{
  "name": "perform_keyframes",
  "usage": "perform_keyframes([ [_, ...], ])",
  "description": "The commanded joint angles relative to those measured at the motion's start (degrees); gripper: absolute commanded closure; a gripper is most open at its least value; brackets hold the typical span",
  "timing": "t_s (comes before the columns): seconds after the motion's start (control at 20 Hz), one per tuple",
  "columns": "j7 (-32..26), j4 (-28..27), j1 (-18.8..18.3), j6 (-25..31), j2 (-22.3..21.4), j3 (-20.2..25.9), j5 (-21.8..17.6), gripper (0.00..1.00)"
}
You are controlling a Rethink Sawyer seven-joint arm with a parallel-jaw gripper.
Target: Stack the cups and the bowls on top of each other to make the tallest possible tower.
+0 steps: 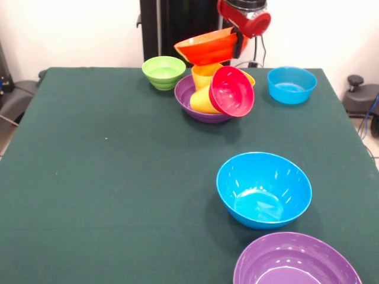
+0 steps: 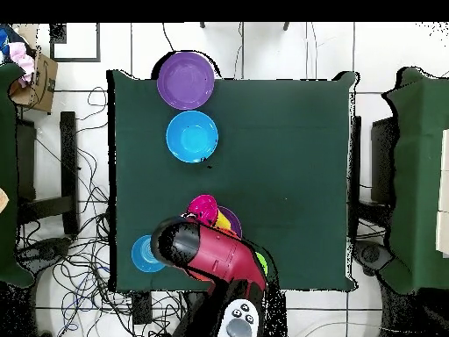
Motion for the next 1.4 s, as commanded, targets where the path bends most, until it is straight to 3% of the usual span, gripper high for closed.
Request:
perform_keyframes([
  [0.05, 12.48, 2.13, 0.76, -7.21, 3.41, 5.04, 3.92, 1.00],
  [0.3, 12.65, 0.98, 2.09, -7.96, 4.94, 4.23, 4.94, 1.00],
  [1.4, 10.36, -0.86, 1.37, -10.54, 7.70, 3.38, 5.25, 1.00],
])
